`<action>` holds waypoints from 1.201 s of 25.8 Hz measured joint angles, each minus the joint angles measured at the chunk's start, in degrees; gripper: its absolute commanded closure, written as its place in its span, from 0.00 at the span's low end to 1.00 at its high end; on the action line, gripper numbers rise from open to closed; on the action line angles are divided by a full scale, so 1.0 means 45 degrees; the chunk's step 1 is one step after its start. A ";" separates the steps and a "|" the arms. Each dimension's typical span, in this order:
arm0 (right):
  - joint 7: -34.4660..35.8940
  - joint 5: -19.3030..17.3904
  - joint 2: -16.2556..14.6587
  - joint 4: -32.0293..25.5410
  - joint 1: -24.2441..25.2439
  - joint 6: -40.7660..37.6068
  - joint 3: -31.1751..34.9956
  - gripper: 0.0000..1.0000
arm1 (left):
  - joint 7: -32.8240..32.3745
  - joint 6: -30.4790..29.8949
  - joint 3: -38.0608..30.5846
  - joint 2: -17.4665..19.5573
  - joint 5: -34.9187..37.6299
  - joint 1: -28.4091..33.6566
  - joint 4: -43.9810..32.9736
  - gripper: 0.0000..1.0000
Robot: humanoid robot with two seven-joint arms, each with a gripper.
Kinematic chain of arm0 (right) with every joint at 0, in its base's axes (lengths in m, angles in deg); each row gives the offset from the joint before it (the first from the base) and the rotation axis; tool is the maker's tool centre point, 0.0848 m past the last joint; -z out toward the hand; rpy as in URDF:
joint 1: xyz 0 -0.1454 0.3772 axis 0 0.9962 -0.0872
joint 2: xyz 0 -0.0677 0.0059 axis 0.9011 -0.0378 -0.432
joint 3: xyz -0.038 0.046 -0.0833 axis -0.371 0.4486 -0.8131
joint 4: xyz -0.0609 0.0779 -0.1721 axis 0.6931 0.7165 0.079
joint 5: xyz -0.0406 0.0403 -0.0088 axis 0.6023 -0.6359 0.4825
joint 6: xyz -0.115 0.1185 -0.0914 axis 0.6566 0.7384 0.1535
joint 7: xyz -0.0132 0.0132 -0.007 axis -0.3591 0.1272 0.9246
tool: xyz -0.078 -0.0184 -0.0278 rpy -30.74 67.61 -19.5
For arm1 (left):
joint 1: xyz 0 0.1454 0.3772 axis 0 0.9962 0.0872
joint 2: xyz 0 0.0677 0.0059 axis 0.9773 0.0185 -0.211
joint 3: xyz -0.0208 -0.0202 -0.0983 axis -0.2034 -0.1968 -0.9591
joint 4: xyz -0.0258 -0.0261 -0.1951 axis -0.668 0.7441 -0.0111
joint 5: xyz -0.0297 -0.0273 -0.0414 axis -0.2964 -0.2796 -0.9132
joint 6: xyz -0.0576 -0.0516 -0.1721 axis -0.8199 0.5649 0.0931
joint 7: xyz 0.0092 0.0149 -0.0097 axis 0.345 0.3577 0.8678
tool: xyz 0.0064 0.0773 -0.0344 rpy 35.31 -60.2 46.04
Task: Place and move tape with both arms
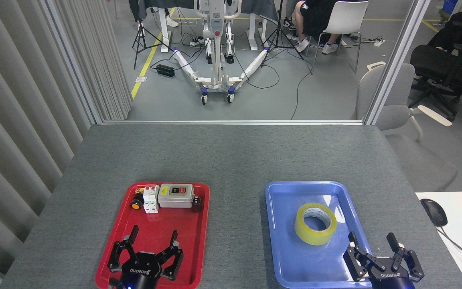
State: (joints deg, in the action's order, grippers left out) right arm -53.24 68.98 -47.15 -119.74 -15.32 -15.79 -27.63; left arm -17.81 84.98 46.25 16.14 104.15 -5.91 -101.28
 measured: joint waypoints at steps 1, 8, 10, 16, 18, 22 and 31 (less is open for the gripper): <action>0.0000 0.0000 -0.0099 0.0000 0.0028 0.0000 -0.0165 0.00 | -0.0001 0.0000 -0.0002 0.0002 0.0000 0.0001 0.0000 0.00; 0.0000 -0.0071 -0.0442 0.0013 -0.0012 0.0074 -0.1020 0.00 | 0.0000 0.0073 -0.0010 -0.0016 0.0000 0.0003 0.0002 0.00; 0.0000 -0.0093 -0.0474 0.0017 -0.0063 0.0093 -0.1123 0.00 | 0.0007 0.0106 -0.0025 -0.0017 0.0000 0.0009 0.0022 0.00; -0.0042 -0.0128 -0.0500 0.0019 -0.0130 0.0093 -0.1180 0.00 | 0.0045 0.0133 -0.0053 -0.0017 -0.0003 0.0031 0.0235 0.00; 0.0009 -0.0131 -0.0476 0.0018 -0.0138 0.0093 -0.1167 0.00 | 0.0134 0.0164 -0.0058 -0.0017 -0.0009 0.0030 0.0317 0.00; 0.0031 -0.0133 -0.0393 0.0018 -0.0139 0.0090 -0.1136 0.00 | 0.0270 0.0189 -0.0063 -0.0018 -0.0017 0.0026 0.0386 0.00; 0.0037 -0.0151 -0.0287 0.0021 -0.0140 0.0050 -0.1127 0.00 | 0.0318 0.0202 -0.0261 -0.0035 -0.0020 0.0014 0.0404 0.00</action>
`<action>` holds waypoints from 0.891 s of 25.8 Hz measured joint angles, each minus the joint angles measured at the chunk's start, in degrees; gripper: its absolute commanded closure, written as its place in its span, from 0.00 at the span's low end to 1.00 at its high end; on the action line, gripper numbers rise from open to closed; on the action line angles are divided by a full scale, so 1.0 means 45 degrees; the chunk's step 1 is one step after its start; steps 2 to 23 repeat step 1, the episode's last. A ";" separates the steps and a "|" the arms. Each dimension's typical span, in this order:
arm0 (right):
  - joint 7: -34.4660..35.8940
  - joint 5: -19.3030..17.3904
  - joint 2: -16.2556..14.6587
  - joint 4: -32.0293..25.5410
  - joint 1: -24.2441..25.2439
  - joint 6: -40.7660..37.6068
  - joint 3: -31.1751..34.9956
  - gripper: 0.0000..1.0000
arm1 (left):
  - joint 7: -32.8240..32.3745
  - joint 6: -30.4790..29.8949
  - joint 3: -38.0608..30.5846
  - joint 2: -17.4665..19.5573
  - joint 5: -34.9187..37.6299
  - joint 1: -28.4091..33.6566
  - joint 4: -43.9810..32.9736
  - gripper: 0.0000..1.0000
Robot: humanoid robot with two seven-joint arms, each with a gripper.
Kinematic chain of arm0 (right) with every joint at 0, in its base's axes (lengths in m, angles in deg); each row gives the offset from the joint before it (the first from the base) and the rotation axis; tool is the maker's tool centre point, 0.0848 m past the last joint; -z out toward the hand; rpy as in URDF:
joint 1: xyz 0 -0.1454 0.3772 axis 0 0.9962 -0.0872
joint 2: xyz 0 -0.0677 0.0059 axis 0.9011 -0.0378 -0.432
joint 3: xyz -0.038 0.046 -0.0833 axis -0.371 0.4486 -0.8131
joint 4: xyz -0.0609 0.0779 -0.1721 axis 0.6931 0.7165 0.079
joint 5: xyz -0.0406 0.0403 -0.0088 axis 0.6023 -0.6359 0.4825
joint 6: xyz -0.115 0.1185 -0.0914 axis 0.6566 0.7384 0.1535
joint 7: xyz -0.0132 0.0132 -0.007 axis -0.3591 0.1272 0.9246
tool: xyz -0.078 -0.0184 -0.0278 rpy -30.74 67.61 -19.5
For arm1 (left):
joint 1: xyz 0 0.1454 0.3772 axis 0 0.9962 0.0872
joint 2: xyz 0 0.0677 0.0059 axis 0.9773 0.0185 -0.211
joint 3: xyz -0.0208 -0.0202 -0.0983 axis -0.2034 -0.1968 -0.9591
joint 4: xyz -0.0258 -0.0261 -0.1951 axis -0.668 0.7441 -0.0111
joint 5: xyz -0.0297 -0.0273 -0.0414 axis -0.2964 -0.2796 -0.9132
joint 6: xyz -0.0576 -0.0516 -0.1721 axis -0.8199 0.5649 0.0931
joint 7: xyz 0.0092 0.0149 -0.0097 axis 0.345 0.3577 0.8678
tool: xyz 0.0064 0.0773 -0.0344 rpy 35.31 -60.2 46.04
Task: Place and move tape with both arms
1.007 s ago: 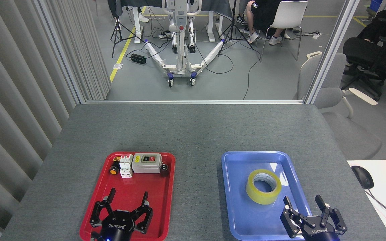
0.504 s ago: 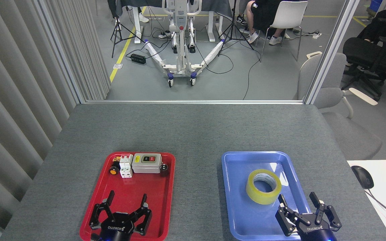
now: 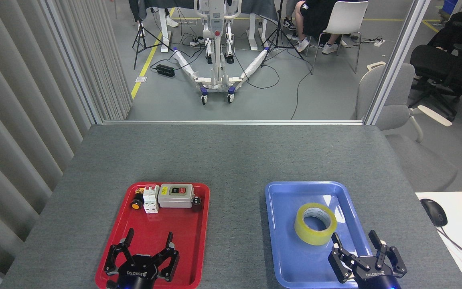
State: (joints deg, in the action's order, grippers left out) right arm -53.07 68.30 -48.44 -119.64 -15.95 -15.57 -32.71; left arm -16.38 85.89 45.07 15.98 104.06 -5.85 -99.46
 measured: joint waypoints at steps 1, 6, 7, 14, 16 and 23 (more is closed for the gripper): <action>0.0004 -0.0001 0.0002 0.0002 0.0000 0.0000 0.0001 0.00 | 0.0000 0.0000 -0.0052 -0.0001 0.0000 0.0000 0.0001 0.00; 0.0004 -0.0001 0.0002 0.0002 0.0000 0.0000 0.0001 0.00 | 0.0000 0.0000 -0.0052 -0.0001 0.0000 0.0000 0.0001 0.00; 0.0004 -0.0001 0.0002 0.0002 0.0000 0.0000 0.0001 0.00 | 0.0000 0.0000 -0.0052 -0.0001 0.0000 0.0000 0.0001 0.00; 0.0004 -0.0001 0.0002 0.0002 0.0000 0.0000 0.0001 0.00 | 0.0000 0.0000 -0.0052 -0.0001 0.0000 0.0000 0.0001 0.00; 0.0004 -0.0001 0.0002 0.0002 0.0000 0.0000 0.0001 0.00 | 0.0000 0.0000 -0.0052 -0.0001 0.0000 0.0000 0.0001 0.00; 0.0004 -0.0001 0.0002 0.0002 0.0000 0.0000 0.0001 0.00 | 0.0000 0.0000 -0.0052 -0.0001 0.0000 0.0000 0.0001 0.00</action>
